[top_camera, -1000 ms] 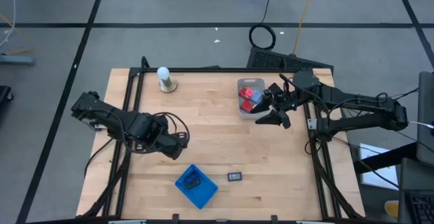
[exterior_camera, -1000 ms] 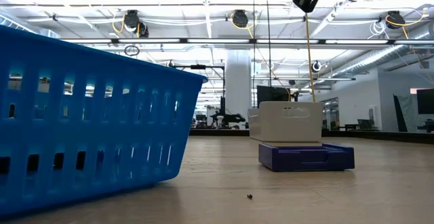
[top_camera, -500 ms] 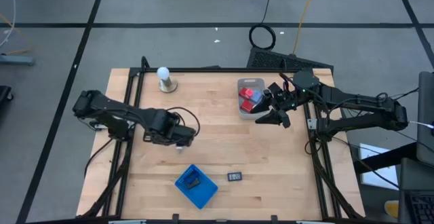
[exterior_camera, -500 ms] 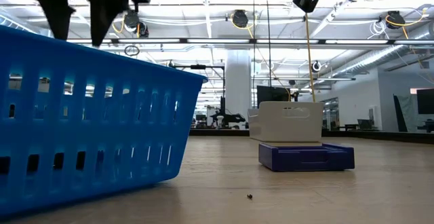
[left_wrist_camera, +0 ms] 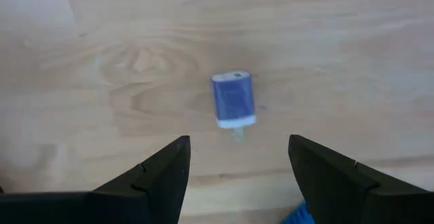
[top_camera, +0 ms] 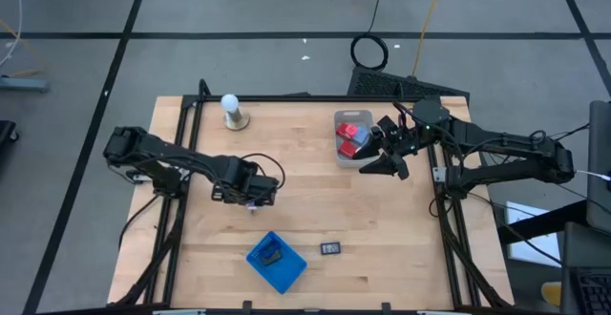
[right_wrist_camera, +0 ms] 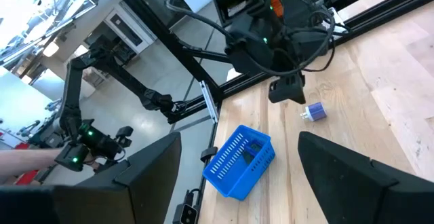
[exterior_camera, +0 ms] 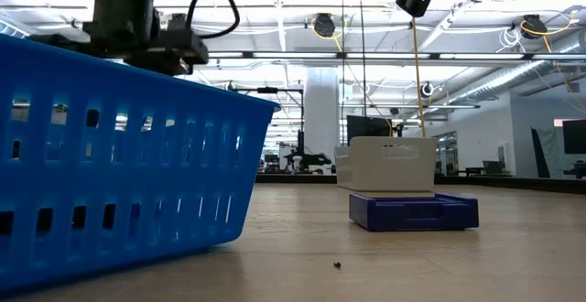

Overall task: Pick & Place Office items
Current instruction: Put the violet charger adapter into the gray bin

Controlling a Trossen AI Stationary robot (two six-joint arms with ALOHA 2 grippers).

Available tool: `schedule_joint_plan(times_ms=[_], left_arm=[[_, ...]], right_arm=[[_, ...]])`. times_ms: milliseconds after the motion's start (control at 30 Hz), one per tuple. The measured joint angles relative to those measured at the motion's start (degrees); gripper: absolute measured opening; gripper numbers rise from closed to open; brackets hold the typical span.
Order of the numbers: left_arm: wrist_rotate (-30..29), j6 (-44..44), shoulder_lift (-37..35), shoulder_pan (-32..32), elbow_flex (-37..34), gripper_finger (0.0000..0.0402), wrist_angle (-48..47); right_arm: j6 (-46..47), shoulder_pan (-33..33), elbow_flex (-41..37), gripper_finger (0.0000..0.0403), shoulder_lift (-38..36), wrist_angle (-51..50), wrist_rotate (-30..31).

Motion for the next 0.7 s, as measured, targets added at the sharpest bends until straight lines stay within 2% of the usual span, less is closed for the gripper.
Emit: schedule_joint_plan(times_ms=[233,533,700], left_arm=[[-0.67,-1.14,0.00,0.09,-2.77,0.0250,0.70],[-0.84,-2.26,-0.04,0.84,-7.02,0.0250,9.07],[-0.78,-4.17,-0.04,0.85,-8.92,0.0250,10.44]], right_arm=[[1.26,0.00,0.00,0.0290,0.00,0.02,0.01],[1.48,0.00,0.00,0.0290,0.00,0.02,0.01],[1.49,0.00,0.00,0.0290,0.00,0.02,0.01]])
